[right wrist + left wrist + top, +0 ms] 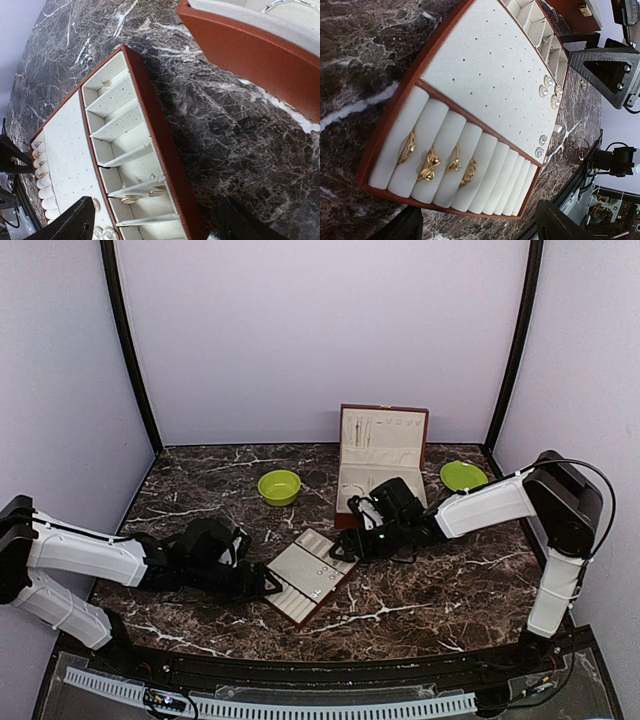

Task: Organize the mixed jewelry
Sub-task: Adjust the compartment layer at the center of the board.

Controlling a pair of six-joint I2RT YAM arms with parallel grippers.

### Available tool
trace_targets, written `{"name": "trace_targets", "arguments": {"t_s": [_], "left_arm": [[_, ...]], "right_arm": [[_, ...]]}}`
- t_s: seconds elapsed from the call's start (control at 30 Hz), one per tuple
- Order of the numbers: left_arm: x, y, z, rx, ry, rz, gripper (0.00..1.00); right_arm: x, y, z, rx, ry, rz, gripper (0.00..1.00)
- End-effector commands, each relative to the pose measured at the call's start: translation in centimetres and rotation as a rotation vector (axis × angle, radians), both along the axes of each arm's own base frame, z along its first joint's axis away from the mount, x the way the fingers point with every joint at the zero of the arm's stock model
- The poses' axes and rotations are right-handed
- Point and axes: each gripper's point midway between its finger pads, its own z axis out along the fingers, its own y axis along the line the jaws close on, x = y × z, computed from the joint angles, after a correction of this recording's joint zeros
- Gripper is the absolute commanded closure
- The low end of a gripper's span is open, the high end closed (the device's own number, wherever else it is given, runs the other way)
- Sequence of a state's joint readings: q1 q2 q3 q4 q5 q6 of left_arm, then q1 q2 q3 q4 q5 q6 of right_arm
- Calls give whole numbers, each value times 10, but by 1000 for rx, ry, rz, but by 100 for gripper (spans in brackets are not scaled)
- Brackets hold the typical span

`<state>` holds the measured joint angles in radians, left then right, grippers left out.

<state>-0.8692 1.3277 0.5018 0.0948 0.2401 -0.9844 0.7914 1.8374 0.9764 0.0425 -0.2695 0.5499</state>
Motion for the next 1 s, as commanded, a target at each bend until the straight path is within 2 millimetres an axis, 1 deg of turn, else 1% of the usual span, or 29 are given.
{"name": "trace_targets", "arguments": {"t_s": [0.0,0.27,0.47,0.6,0.8,0.97], "left_arm": [[7,-3,-1,-31,-17,6,20],[29,-12,5,-60,-54,22,20],[48,-19,11,-68,-88,20,20],[61,-21,14,-75,-103,18,20],[82,-27,16,-73,-127,4,21],[90,-34,11,-71,-125,-17,21]], "right_arm": [[0,12,9,55,-29,49,15],[-26,14,13,110,-14,116,15],[-48,15,14,107,-4,135,15],[-61,12,14,97,1,122,15],[-80,9,20,101,6,95,15],[-91,4,20,114,19,57,15]]}}
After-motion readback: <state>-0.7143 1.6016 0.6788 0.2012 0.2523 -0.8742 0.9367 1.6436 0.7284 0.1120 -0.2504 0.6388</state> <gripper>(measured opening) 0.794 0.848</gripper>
